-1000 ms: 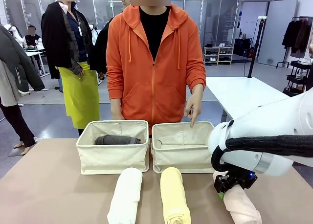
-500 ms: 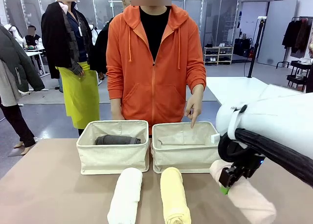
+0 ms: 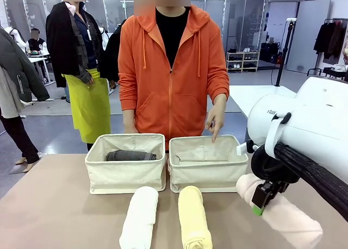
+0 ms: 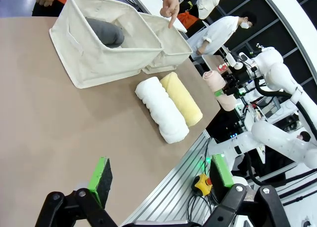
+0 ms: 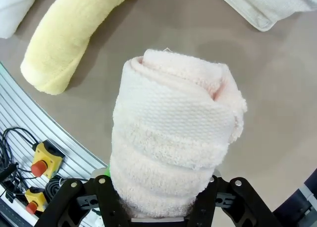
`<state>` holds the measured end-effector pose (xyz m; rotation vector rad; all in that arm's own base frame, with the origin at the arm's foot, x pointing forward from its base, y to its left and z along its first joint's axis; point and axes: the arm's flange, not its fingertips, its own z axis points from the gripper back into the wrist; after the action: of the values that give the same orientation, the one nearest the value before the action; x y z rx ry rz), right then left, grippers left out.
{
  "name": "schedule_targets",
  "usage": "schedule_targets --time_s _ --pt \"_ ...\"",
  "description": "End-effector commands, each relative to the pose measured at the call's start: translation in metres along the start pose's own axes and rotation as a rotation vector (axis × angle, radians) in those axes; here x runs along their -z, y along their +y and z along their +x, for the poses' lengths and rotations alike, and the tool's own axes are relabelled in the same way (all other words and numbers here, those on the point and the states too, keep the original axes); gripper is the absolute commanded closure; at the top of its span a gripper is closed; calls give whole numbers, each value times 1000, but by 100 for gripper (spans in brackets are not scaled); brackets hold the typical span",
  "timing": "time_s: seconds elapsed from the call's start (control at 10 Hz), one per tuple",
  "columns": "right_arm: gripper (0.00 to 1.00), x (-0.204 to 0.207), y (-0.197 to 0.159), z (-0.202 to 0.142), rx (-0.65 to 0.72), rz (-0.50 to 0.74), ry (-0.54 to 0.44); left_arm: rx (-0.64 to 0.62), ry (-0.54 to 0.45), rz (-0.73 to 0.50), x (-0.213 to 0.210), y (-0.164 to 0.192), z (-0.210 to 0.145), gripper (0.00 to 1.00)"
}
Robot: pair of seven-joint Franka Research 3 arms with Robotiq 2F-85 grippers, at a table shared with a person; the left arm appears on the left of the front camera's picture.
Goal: Divide the towels into two baskets.
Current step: Pick up one hotel-folded towel from the bottom of the table and place it in the Fabric basket indicated by the person.
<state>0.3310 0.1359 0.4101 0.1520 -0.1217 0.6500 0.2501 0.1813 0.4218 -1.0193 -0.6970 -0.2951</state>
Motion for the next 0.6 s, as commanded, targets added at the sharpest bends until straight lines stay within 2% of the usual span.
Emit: schedule_targets --time_s 0.0,0.5 --pt "39 6 -3 7 27 -1 -8 13 -16 -13 -2 -2 1 0" --pt "39 6 -4 1 9 4 6 13 -16 -13 -2 -2 1 0"
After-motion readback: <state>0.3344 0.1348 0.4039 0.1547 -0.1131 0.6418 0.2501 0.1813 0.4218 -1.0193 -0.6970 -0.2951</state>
